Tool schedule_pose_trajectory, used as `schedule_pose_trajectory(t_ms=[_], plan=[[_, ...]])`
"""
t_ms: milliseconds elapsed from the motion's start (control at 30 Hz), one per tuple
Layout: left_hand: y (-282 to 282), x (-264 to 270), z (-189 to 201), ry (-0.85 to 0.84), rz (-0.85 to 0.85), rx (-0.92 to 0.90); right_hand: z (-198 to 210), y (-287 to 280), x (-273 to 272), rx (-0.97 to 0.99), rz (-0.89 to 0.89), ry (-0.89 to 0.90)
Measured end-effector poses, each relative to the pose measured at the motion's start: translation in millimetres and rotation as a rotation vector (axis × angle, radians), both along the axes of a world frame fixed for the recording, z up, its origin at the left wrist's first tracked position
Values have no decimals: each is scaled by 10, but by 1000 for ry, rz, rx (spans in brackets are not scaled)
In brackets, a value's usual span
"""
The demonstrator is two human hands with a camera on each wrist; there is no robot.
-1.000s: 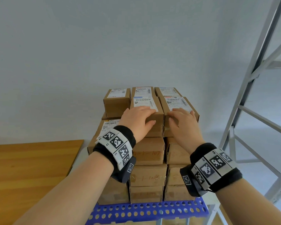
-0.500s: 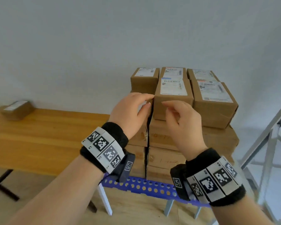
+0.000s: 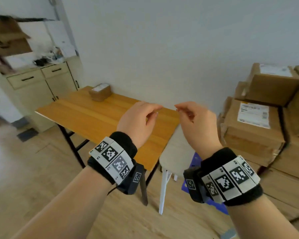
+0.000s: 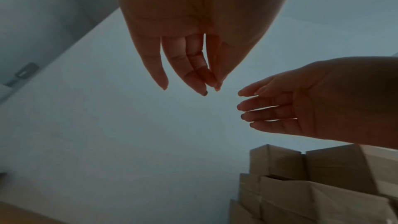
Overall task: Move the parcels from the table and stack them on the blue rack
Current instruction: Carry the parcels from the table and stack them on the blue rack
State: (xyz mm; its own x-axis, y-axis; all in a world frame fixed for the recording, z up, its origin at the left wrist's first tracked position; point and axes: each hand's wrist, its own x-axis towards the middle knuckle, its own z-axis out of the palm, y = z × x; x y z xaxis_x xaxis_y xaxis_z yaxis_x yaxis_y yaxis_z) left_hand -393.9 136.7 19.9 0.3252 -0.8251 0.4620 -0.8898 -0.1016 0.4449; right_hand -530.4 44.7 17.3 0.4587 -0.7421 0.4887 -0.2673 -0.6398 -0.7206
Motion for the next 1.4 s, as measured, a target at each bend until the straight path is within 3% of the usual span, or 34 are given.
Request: schedule_pose_trajectory(t_ms=[267,500,700,933,1233,1400], plan=[[701,1658,6,-24,111,9,70,474,1800,43,86,-48],[641,2661,-63,17,137,5,-3,333,2841,75,140,1],[210,3596,-204,14,186,54,-105,-169,3873,86,204,-23],[-540,4760,-103,-1,276,132,-66,-962,5027,125,265,-40],[-1263,5966,-421,71,254,195,-467,-1639,6080,172,252,137],[-1713,6807,-803,103,189,352,-819,-1931,6713,202,197,281]])
